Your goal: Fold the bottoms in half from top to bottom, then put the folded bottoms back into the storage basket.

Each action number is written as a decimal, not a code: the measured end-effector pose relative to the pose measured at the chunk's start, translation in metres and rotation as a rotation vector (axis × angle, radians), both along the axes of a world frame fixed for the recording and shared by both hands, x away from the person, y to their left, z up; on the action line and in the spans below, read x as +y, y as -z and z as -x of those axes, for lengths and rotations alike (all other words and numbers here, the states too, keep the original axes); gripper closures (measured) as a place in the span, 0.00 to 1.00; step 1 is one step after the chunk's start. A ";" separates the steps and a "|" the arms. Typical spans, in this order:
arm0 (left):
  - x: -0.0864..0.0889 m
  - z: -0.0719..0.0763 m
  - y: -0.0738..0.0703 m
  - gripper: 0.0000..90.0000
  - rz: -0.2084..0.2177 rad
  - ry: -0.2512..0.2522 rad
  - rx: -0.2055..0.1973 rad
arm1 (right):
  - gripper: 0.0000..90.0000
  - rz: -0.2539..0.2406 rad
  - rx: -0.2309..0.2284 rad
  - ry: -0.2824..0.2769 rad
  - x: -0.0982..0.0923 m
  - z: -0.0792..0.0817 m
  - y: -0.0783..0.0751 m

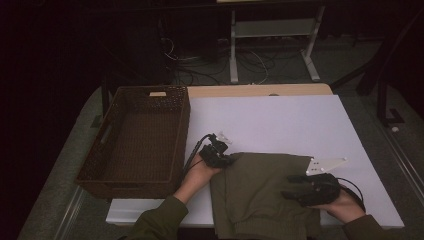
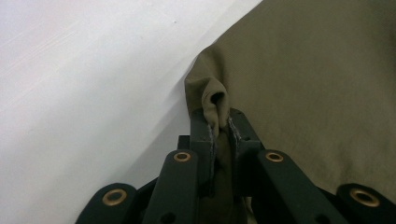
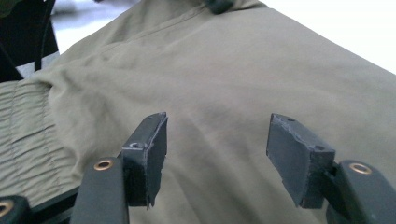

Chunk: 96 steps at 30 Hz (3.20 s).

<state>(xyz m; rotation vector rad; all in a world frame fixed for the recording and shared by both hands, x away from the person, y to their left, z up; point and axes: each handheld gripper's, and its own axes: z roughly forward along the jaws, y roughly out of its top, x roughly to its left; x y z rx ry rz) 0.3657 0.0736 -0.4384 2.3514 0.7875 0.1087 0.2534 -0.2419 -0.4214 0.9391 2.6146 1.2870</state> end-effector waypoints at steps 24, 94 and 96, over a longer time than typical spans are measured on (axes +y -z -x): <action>0.001 -0.001 0.001 0.91 0.010 0.004 0.003 | 0.47 0.095 -0.005 0.246 -0.049 -0.065 -0.006; 0.000 -0.030 0.000 0.93 0.015 -0.176 -0.087 | 0.91 0.178 0.061 0.338 -0.048 -0.135 0.008; 0.001 -0.031 0.001 0.93 0.020 -0.175 -0.079 | 0.90 0.179 0.065 0.337 -0.048 -0.135 0.010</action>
